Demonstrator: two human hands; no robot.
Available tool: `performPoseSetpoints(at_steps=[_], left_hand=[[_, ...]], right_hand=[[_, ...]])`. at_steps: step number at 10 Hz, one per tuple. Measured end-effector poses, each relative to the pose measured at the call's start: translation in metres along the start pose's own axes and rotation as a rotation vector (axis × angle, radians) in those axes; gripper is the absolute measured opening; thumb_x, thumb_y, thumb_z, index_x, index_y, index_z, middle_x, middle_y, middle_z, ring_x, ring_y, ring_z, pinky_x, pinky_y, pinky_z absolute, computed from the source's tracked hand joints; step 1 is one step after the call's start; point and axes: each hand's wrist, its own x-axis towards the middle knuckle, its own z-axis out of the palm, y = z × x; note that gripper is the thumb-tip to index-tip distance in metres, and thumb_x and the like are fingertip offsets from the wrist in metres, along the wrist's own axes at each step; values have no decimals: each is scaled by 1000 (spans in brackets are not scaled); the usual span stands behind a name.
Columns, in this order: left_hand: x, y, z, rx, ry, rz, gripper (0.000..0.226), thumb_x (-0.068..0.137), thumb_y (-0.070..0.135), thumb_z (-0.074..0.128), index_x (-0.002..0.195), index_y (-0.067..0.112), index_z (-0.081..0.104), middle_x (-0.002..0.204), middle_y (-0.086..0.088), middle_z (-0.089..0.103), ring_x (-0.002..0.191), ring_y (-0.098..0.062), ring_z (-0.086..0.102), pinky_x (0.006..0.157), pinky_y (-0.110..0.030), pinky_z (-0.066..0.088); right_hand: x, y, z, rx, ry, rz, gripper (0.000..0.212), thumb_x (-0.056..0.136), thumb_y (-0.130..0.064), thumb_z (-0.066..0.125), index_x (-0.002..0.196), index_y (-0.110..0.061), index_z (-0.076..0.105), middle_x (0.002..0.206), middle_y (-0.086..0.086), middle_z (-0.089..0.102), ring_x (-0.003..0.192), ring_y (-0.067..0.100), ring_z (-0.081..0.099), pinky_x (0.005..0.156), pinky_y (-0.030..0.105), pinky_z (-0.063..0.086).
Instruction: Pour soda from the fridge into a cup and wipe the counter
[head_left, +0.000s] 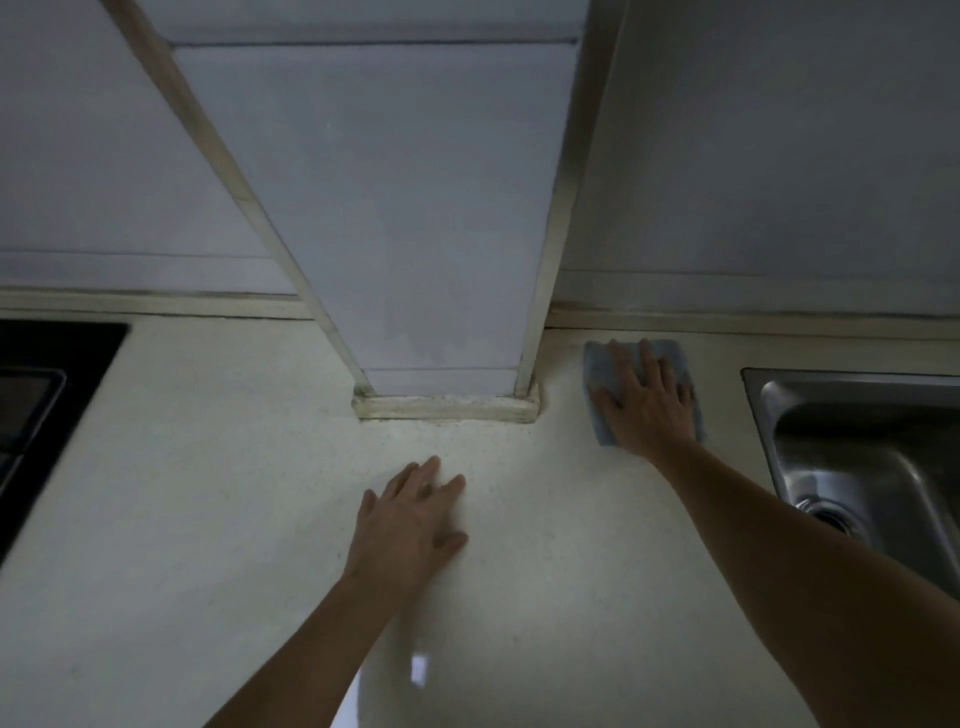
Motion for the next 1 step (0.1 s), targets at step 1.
performPoseSetpoints(at_steps=[1], left_hand=[[-12, -3, -7, -28, 104, 6, 65, 93, 61, 48, 151, 40, 28, 163, 8, 20, 147, -16, 23, 120, -43, 24]], right_hand=[[-30, -8, -5, -46, 9, -22, 71, 95, -68, 16, 155, -35, -2, 165, 8, 5, 149, 36, 12, 116, 59, 22]])
